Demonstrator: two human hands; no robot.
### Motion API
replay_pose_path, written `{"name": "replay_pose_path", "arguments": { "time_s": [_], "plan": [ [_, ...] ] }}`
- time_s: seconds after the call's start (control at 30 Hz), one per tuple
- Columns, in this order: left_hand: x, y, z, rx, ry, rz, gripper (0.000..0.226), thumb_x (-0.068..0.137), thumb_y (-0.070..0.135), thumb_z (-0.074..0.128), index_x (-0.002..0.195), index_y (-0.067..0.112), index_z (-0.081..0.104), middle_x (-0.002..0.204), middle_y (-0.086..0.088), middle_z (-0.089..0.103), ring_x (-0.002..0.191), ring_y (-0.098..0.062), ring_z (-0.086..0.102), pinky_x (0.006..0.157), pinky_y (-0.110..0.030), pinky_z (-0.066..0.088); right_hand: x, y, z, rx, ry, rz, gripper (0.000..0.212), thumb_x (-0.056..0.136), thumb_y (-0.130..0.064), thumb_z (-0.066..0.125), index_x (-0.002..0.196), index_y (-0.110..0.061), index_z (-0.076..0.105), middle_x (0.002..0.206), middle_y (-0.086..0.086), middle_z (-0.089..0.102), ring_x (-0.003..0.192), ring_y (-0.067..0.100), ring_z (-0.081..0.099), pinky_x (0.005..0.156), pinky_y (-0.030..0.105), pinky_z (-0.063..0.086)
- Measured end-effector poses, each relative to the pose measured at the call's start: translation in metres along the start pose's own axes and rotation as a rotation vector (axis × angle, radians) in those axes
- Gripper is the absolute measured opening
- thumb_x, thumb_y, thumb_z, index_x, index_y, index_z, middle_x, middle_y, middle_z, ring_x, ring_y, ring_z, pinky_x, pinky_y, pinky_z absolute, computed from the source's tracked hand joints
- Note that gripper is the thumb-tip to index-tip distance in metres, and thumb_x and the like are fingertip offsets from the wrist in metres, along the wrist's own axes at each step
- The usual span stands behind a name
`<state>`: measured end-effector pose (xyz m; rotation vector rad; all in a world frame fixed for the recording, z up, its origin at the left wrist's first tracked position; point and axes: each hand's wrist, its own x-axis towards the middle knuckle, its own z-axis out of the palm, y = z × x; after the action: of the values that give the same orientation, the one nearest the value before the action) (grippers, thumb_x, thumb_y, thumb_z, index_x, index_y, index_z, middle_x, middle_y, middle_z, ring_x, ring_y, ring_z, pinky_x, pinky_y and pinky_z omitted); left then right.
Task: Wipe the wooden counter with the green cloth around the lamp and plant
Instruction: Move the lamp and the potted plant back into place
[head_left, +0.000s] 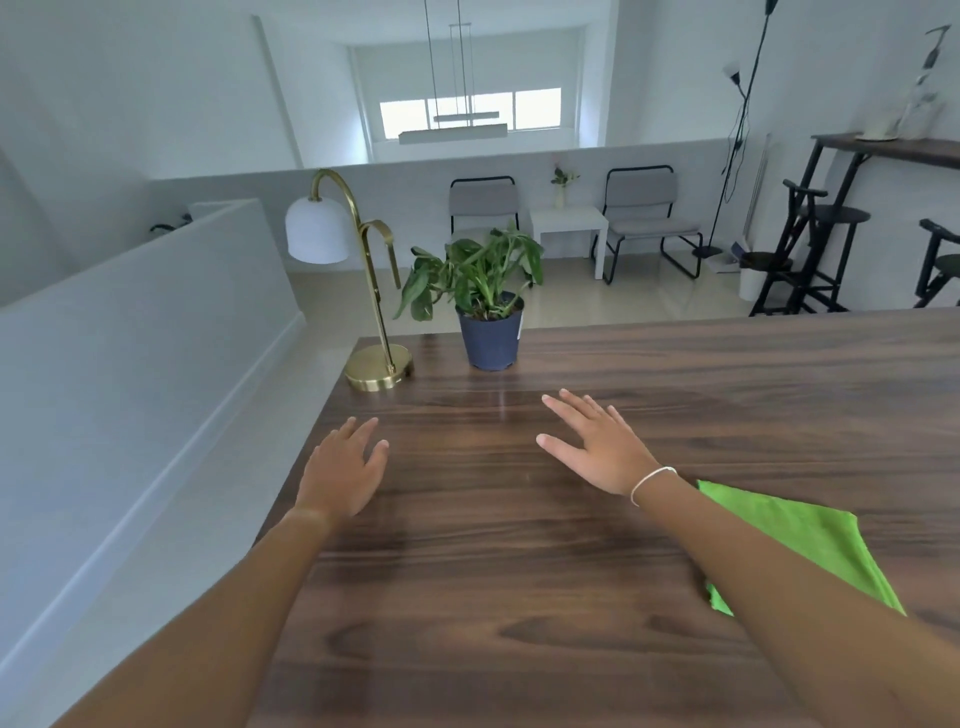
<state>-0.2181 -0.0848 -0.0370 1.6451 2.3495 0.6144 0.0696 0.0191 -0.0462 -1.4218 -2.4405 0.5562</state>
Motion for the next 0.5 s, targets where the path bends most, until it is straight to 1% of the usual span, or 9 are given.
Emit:
{"name": "replay_pose_path", "arguments": {
  "time_s": [0.17, 0.33, 0.43, 0.5],
  "plan": [
    [0.045, -0.015, -0.013, -0.061, 0.002, 0.011, 0.050, 0.097, 0.035, 0.037, 0.144, 0.019, 0.033, 0.155, -0.008, 0.025, 0.143, -0.026, 0.024, 0.117, -0.041, 0.021, 0.043, -0.020, 0.011, 0.022, 0.005, 0.044, 0.067, 0.089, -0.061, 0.039, 0.148, -0.039, 0.017, 0.160, -0.009, 0.010, 0.148, 0.016, 0.005, 0.120, 0.040, 0.001],
    [0.082, -0.016, -0.014, -0.095, 0.010, 0.021, 0.050, 0.097, 0.034, 0.036, 0.143, 0.016, 0.033, 0.154, -0.009, 0.028, 0.143, -0.025, 0.025, 0.116, -0.038, 0.021, 0.081, -0.026, 0.014, 0.046, 0.022, 0.065, 0.072, 0.087, -0.064, 0.041, 0.149, -0.037, 0.015, 0.160, -0.007, 0.013, 0.148, 0.017, 0.007, 0.119, 0.041, 0.004],
    [0.102, -0.013, -0.012, -0.137, 0.006, 0.003, 0.050, 0.097, 0.035, 0.036, 0.144, 0.019, 0.032, 0.155, -0.008, 0.027, 0.143, -0.025, 0.024, 0.117, -0.039, 0.020, 0.102, -0.025, 0.014, 0.069, 0.047, 0.060, 0.077, 0.086, -0.063, 0.044, 0.150, -0.032, 0.013, 0.159, -0.005, 0.015, 0.147, 0.017, 0.012, 0.119, 0.039, 0.007],
    [0.114, -0.010, -0.011, -0.178, 0.022, -0.004, 0.050, 0.096, 0.033, 0.038, 0.144, 0.019, 0.031, 0.153, -0.008, 0.030, 0.142, -0.024, 0.027, 0.117, -0.041, 0.022, 0.116, -0.023, 0.012, 0.131, 0.078, 0.063, 0.081, 0.086, -0.061, 0.048, 0.151, -0.030, 0.011, 0.159, -0.005, 0.017, 0.146, 0.020, 0.016, 0.118, 0.039, 0.011]
  ]
}}
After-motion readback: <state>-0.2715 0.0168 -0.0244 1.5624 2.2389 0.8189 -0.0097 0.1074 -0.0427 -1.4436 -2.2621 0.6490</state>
